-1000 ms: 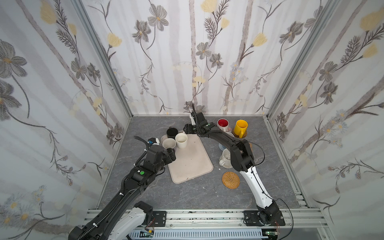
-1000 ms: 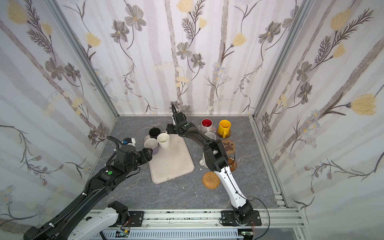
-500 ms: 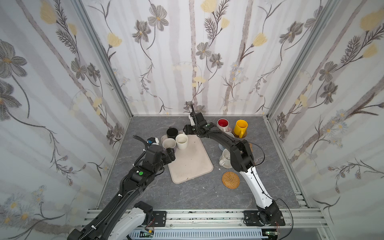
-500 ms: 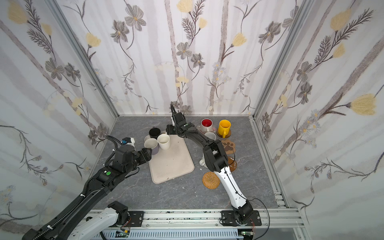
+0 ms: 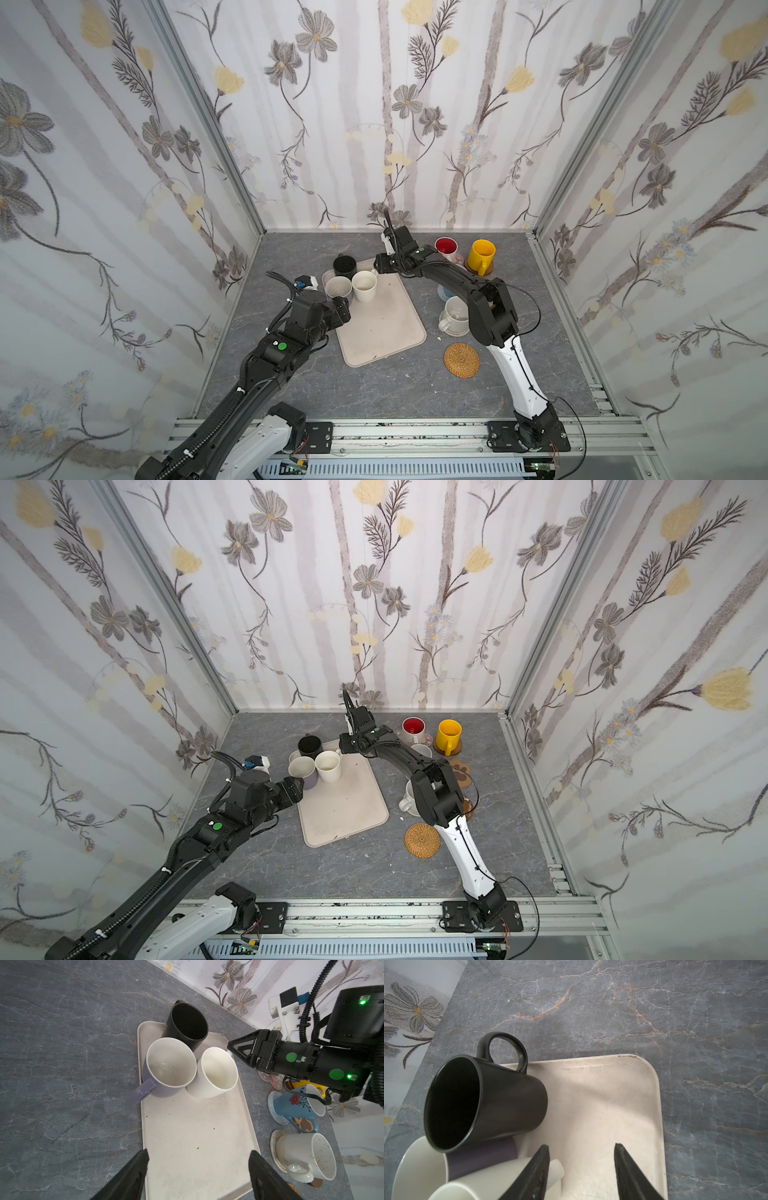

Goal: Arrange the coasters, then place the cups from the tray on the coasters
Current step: 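Position the right gripper above the white handled mug on the tray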

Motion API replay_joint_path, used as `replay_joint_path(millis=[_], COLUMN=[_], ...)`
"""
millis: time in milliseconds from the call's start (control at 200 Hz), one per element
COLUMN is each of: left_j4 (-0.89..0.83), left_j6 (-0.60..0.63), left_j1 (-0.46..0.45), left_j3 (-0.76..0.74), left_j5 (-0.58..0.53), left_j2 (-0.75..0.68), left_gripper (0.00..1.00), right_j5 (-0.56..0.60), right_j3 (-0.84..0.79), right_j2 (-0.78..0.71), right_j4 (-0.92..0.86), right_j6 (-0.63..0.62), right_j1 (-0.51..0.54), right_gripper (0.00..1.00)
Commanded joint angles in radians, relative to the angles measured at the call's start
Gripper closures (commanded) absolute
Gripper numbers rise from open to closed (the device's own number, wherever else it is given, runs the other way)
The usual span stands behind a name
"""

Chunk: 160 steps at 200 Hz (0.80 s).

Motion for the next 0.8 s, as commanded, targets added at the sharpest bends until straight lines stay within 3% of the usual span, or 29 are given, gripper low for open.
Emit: replay_joint_path(millis=[0, 340, 545, 794], left_j4=[0.007, 0.013, 0.013, 0.013], left_j6=[-0.005, -0.005, 0.006, 0.01], left_j1=[0.001, 0.003, 0.006, 0.013], left_j3=[-0.001, 0.004, -0.002, -0.009], left_j5=[-0.008, -0.011, -0.024, -0.02], left_j2=[0.003, 0.022, 0.023, -0.007], left_gripper=[0.22, 0.21, 0.21, 0.21], right_j5=[0.005, 0.004, -0.001, -0.026], right_j3=[-0.032, -0.175, -0.154, 0.017], right_j2=[-0.039, -0.147, -0.158, -0.031], right_j4=[0.02, 0.082, 0.088, 0.05], right_j6=[-0.016, -0.03, -0.043, -0.036], right_j1=[0.004, 0.012, 0.012, 0.012], right_gripper=[0.51, 0.56, 0.27, 0.22])
